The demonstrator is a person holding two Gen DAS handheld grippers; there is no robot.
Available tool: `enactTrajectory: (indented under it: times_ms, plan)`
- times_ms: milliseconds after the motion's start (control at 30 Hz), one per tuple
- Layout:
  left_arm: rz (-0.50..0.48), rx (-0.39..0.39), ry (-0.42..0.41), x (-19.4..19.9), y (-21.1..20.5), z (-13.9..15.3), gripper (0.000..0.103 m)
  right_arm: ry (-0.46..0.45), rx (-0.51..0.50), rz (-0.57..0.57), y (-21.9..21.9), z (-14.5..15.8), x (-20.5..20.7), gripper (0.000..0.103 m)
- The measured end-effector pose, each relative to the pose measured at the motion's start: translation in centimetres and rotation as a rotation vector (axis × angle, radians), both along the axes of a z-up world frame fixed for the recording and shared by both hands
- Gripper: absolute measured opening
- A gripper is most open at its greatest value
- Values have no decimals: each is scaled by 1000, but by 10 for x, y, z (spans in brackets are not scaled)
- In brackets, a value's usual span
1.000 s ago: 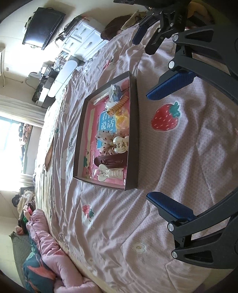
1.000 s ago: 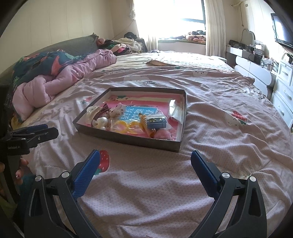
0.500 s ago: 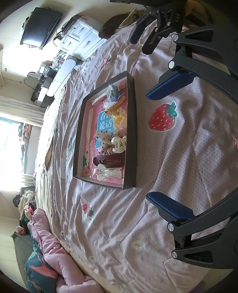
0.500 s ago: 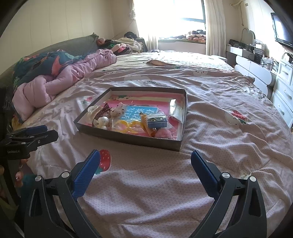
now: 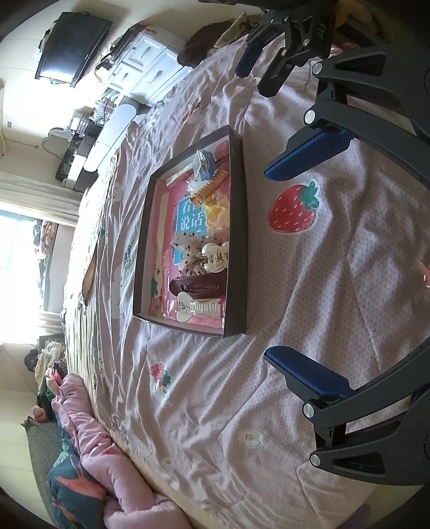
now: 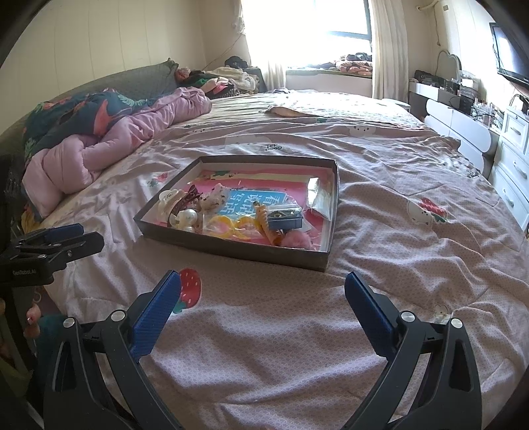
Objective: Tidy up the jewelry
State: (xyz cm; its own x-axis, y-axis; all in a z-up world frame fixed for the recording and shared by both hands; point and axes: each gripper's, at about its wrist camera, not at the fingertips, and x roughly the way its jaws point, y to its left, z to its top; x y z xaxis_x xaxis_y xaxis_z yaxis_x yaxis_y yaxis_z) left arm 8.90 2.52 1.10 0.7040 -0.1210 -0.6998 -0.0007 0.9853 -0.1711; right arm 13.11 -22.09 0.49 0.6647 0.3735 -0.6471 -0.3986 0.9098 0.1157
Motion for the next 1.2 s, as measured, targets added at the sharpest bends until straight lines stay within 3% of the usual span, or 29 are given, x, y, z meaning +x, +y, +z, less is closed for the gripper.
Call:
enactTrajectory:
  times_ms: [1200]
  plan:
    - [7, 19, 2, -2, -2, 2, 92, -5, 0, -2, -1, 0, 0, 96]
